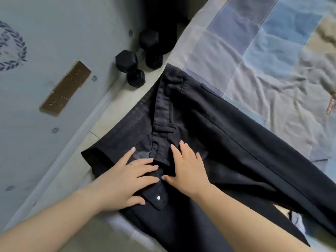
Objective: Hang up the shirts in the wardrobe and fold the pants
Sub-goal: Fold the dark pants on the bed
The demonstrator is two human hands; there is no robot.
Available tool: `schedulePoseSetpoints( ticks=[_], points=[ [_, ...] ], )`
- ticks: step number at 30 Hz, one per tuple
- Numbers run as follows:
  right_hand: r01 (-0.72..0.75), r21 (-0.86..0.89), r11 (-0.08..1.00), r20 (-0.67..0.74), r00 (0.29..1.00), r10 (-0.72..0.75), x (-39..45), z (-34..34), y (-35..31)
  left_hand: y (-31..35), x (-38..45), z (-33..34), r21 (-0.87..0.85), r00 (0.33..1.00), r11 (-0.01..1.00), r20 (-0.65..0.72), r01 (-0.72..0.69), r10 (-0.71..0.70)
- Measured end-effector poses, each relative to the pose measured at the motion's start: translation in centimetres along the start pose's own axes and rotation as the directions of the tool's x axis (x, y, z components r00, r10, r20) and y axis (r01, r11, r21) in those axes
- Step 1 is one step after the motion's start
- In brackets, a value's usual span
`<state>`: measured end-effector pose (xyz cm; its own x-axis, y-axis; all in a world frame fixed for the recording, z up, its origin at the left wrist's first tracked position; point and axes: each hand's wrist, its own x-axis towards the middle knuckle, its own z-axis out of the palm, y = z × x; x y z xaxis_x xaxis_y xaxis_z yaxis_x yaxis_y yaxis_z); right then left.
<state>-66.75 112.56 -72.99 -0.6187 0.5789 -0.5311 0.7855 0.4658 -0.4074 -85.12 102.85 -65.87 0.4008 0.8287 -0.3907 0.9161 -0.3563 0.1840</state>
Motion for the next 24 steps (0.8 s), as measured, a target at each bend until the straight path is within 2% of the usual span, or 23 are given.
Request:
schedulePoseSetpoints(
  ticks=[3, 5, 6, 8, 9, 10, 11, 12, 14, 17, 18, 19, 20, 21, 22, 23, 24],
  points=[
    [-0.029, 0.128, 0.991, -0.094, 0.995, 0.041, 0.6, 0.1, 0.0, -0.2, 0.6, 0.6, 0.033, 0.999, 0.999, 0.026, -0.020, 0.019],
    [-0.051, 0.381, 0.923, -0.196, 0.971, 0.135, 0.7, -0.5, 0.2, -0.2, 0.8, 0.7, -0.004, 0.996, 1.000, -0.091, -0.027, 0.027],
    [-0.076, 0.560, 0.825, -0.205, 0.952, 0.226, 0.5, -0.9, 0.2, -0.2, 0.9, 0.7, -0.021, 0.989, 0.999, -0.146, -0.027, 0.024],
    [-0.071, 0.878, 0.474, -0.177, 0.870, 0.460, 0.0, -2.2, 0.5, 0.0, 1.1, 0.2, -0.175, 0.975, 0.977, -0.167, 0.120, -0.149],
    [-0.027, 0.948, 0.317, -0.163, 0.814, 0.558, -0.4, -3.1, 0.8, 0.0, 1.2, -0.4, -0.324, 0.928, 0.911, -0.180, 0.257, -0.326],
    [0.025, 0.981, 0.193, -0.142, 0.767, 0.625, -0.8, -4.0, 1.2, -0.2, 1.5, -1.0, -0.456, 0.848, 0.803, -0.169, 0.384, -0.502],
    [0.087, 0.992, 0.093, -0.127, 0.739, 0.661, -1.2, -4.8, 1.5, -0.7, 1.8, -1.5, -0.551, 0.765, 0.688, -0.130, 0.473, -0.631],
    [0.144, 0.989, 0.031, -0.127, 0.729, 0.673, -1.7, -5.5, 1.7, -1.2, 2.3, -1.6, -0.601, 0.703, 0.619, -0.128, 0.507, -0.700],
    [0.221, 0.974, 0.050, -0.199, 0.732, 0.652, -2.6, -6.7, 1.3, -2.5, 3.8, -2.3, -0.625, 0.662, 0.592, -0.155, 0.509, -0.733],
    [0.293, 0.925, 0.241, -0.378, 0.756, 0.535, -3.0, -7.4, -0.4, -4.8, 6.5, -3.2, -0.601, 0.658, 0.565, -0.085, 0.565, -0.748],
    [0.295, 0.885, 0.361, -0.434, 0.804, 0.407, -2.9, -7.2, -0.9, -5.5, 7.3, -3.1, -0.590, 0.648, 0.540, -0.037, 0.600, -0.761],
    [0.274, 0.817, 0.508, -0.428, 0.878, 0.213, -2.6, -6.8, -1.2, -6.2, 8.0, -3.0, -0.592, 0.638, 0.511, 0.006, 0.623, -0.770],
    [0.239, 0.728, 0.642, -0.338, 0.940, 0.034, -2.2, -6.1, -1.3, -6.9, 8.8, -3.1, -0.621, 0.626, 0.465, 0.054, 0.631, -0.778],
    [0.211, 0.656, 0.725, -0.232, 0.970, -0.072, -1.8, -5.4, -1.1, -7.5, 9.4, -3.1, -0.681, 0.606, 0.382, 0.114, 0.625, -0.787],
    [0.200, 0.627, 0.753, -0.180, 0.978, -0.109, -1.3, -5.0, -0.5, -7.8, 10.1, -3.4, -0.759, 0.580, 0.267, 0.173, 0.594, -0.796],
    [0.194, 0.629, 0.753, -0.202, 0.976, -0.083, -0.9, -4.9, 0.5, -8.1, 11.0, -3.7, -0.832, 0.559, 0.141, 0.225, 0.537, -0.798],
    [0.197, 0.648, 0.736, -0.282, 0.959, -0.009, -0.4, -5.2, 1.7, -8.4, 11.7, -4.2, -0.876, 0.536, 0.033, 0.264, 0.481, -0.802]
  ],
)
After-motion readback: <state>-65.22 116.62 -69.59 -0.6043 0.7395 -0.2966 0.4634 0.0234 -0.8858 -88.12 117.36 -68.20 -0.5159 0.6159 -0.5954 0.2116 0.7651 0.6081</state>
